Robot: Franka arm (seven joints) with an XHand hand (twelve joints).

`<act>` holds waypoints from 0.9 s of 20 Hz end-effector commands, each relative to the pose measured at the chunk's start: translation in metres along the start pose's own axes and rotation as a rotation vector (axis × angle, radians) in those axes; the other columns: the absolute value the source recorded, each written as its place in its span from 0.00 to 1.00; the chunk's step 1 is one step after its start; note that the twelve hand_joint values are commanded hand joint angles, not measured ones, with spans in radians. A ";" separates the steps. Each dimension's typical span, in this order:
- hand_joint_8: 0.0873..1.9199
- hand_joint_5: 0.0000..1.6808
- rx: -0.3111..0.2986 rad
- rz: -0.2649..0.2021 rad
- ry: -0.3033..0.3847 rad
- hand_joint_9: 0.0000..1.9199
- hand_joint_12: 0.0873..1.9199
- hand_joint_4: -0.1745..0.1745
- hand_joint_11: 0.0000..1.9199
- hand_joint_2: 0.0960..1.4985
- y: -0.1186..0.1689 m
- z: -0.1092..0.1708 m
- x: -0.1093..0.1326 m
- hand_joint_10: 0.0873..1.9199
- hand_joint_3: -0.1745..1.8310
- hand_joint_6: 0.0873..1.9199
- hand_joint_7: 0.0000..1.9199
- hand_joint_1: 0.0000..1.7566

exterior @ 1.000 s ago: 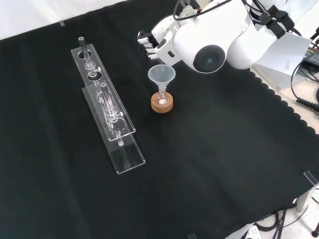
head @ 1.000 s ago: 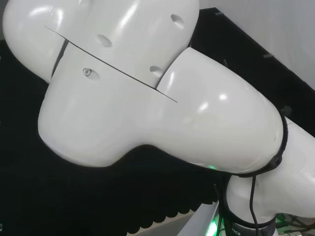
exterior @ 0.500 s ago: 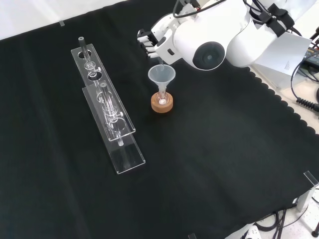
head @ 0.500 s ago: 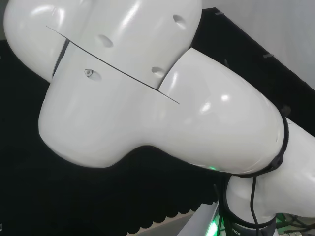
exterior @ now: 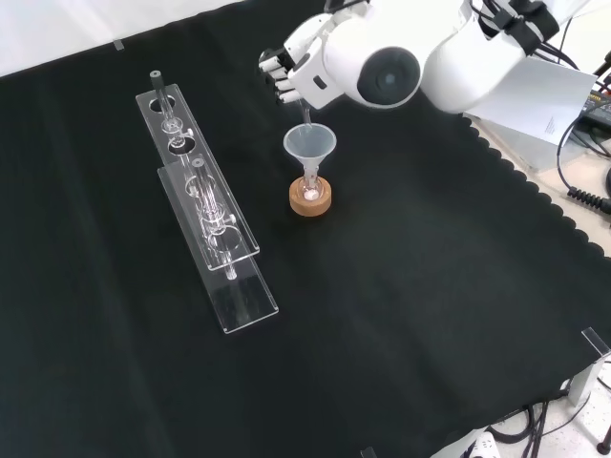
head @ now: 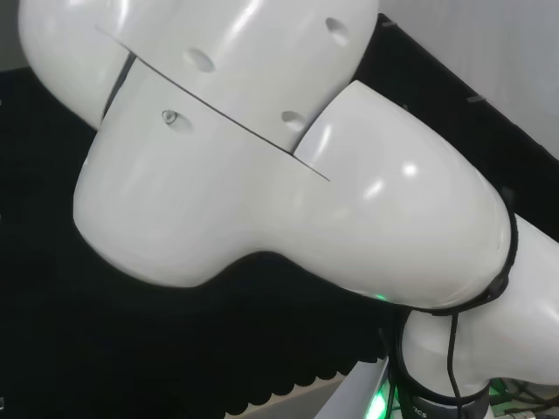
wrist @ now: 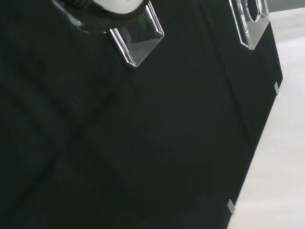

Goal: Pour all the NaCl from the weighing funnel into the round-bottom flask.

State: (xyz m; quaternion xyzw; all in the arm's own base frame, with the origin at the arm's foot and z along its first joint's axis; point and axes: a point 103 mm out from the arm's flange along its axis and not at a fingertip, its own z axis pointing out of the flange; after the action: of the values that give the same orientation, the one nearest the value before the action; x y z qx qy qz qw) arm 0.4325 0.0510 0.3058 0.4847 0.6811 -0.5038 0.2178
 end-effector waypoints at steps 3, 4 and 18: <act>0.49 0.59 -0.075 -0.006 0.193 0.57 0.47 0.00 0.50 0.72 -0.003 0.013 -0.011 0.18 0.09 0.49 0.53 0.72; 0.49 0.59 -0.083 -0.007 0.205 0.57 0.47 0.00 0.50 0.72 -0.003 0.015 -0.013 0.18 0.09 0.49 0.53 0.72; 0.49 0.59 -0.078 0.052 0.399 0.57 0.47 0.00 0.50 0.72 -0.010 0.038 -0.015 0.18 0.09 0.49 0.53 0.72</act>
State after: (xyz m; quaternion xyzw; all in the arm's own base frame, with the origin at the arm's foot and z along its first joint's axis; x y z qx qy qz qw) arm 0.4244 0.0269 0.3121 0.5694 0.7122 -0.3893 0.1306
